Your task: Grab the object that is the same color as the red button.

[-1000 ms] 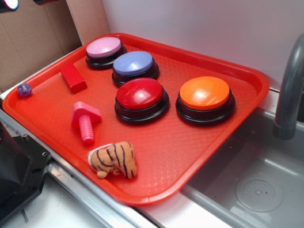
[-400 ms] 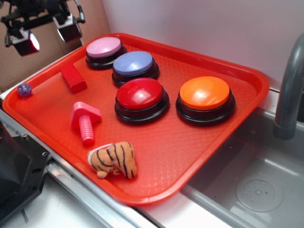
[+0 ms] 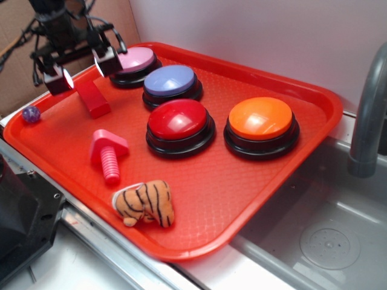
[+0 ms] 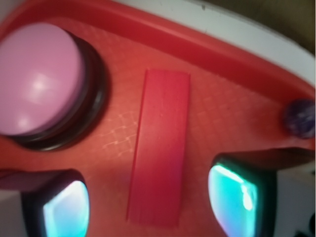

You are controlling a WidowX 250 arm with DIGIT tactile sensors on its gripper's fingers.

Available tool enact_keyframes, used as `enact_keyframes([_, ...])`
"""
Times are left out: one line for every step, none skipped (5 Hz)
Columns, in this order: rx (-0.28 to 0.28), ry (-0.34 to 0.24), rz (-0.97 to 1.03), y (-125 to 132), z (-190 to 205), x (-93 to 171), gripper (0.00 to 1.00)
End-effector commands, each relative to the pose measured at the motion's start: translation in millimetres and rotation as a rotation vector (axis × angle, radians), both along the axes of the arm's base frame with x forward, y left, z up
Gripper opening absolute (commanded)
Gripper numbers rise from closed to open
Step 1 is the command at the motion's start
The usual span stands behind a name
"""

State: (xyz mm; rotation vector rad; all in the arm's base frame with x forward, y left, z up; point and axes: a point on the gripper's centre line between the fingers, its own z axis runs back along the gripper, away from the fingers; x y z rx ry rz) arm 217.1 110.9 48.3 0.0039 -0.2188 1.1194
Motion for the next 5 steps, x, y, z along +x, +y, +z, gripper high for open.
enact_keyframes([-0.009,-0.021,0.041,8.2,-19.6,-5.0,1.0])
enact_keyframes([-0.056,-0.011,0.082,10.4,-30.6,-7.1,1.0])
enact_keyframes([-0.033,-0.004,0.088,9.3,-33.0,-6.2,0.54])
enact_keyframes([-0.036,-0.003,0.094,8.2,-31.0,-6.2,0.0])
enact_keyframes([-0.046,-0.02,0.086,5.2,-28.5,-5.6,0.0])
